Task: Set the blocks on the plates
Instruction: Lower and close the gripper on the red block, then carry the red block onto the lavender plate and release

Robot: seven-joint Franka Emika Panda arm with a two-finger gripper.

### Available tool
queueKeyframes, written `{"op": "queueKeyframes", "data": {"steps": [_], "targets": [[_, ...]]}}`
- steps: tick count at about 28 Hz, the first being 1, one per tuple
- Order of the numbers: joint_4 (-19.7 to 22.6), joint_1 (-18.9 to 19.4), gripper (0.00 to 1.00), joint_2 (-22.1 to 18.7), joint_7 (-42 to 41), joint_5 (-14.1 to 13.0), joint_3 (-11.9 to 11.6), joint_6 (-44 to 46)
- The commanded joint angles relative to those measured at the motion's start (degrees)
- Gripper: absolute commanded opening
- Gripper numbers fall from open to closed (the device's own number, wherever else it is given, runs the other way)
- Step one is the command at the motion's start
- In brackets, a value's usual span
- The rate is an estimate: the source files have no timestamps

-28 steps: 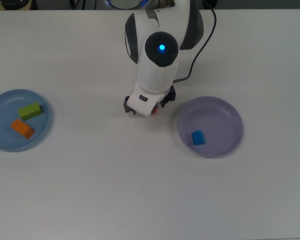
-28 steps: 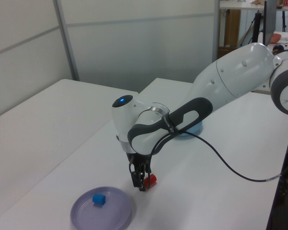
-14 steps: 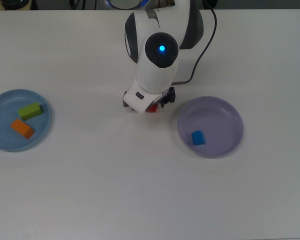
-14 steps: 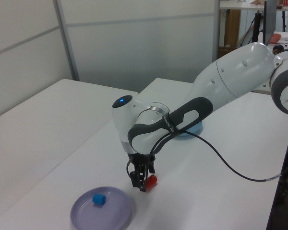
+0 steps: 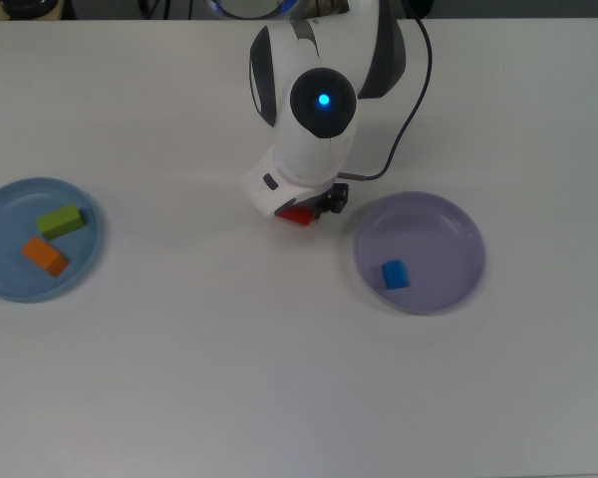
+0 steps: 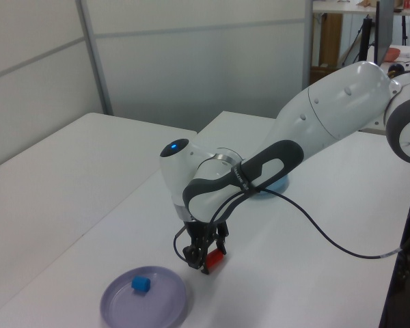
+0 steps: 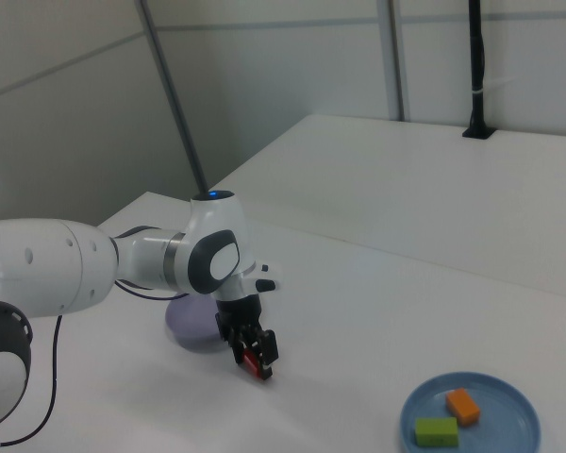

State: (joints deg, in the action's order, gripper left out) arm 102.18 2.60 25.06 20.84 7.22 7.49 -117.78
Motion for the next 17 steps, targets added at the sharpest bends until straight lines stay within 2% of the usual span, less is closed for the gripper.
{"op": "queueKeyframes", "data": {"steps": [1, 4, 10, 17], "targets": [[1.4, 0.4, 0.06, -1.3, 1.5, 0.0, -0.3, 0.4], [1.1, 0.2, 0.01, -1.5, 1.2, 0.0, -0.5, 0.4], [0.6, -1.0, 0.01, -4.8, -2.2, 0.0, -0.7, 1.1], [-2.8, 0.6, 0.02, -4.8, -8.3, 0.4, 0.2, 0.9]]}}
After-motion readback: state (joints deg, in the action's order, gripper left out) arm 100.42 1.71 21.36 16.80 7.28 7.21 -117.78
